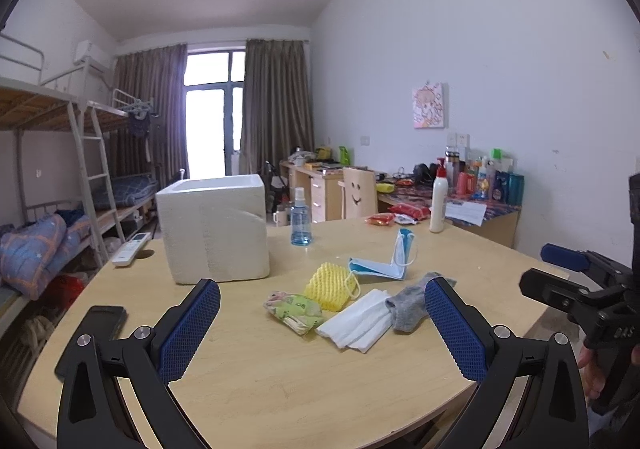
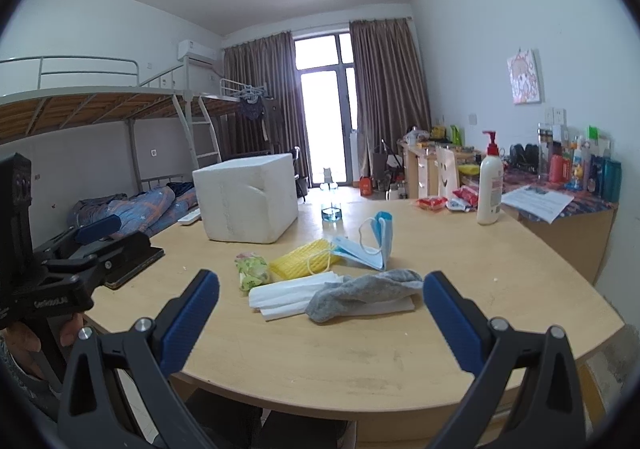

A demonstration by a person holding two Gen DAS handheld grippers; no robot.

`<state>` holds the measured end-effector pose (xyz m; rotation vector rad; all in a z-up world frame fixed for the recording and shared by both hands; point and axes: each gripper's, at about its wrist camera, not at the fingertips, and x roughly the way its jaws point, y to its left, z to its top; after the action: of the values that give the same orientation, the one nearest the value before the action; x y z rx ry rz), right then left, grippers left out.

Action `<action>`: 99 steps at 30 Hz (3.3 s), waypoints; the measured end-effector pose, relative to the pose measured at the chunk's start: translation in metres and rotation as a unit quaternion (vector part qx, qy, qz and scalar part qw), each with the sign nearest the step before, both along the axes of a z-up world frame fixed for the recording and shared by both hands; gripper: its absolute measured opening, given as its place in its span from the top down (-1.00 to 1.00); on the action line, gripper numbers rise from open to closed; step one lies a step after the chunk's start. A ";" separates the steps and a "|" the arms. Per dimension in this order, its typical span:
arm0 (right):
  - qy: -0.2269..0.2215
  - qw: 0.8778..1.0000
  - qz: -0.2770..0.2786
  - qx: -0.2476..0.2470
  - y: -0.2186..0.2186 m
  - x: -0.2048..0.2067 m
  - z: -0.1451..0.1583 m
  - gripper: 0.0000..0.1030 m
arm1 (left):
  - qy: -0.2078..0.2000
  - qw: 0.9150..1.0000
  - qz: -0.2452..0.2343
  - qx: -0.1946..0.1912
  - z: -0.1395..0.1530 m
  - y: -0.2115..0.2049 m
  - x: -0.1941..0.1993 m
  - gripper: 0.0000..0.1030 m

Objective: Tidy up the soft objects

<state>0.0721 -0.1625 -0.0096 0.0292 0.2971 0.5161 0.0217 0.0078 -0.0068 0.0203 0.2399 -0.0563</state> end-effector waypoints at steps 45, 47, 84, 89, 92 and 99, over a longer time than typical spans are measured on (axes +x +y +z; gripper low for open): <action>0.120 0.991 -0.009 -0.056 0.019 0.111 -0.039 -1.00 | 0.281 0.954 0.101 -0.018 -0.073 0.035 0.194 -0.93; 0.122 0.991 -0.008 -0.056 0.019 0.113 -0.040 -1.00 | 0.285 0.953 0.099 -0.022 -0.075 0.034 0.196 -0.87; 0.195 0.977 -0.029 -0.086 0.037 0.139 -0.055 -0.13 | 0.278 0.956 0.037 -0.089 -0.072 0.047 0.195 0.26; 0.198 0.975 -0.020 -0.096 0.040 0.137 -0.059 0.49 | 0.273 0.957 0.034 -0.087 -0.071 0.046 0.194 0.26; 0.193 0.977 -0.015 -0.086 0.037 0.135 -0.057 0.62 | 0.268 0.959 0.035 -0.084 -0.070 0.046 0.192 0.26; 0.157 0.986 -0.012 -0.061 0.028 0.120 -0.032 0.62 | 0.229 0.971 0.033 -0.067 -0.053 0.044 0.175 0.26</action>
<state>0.1920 -0.1349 -0.0412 -0.0049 0.6352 0.4676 0.1972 0.0520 -0.0599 -0.1364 0.6975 -0.0103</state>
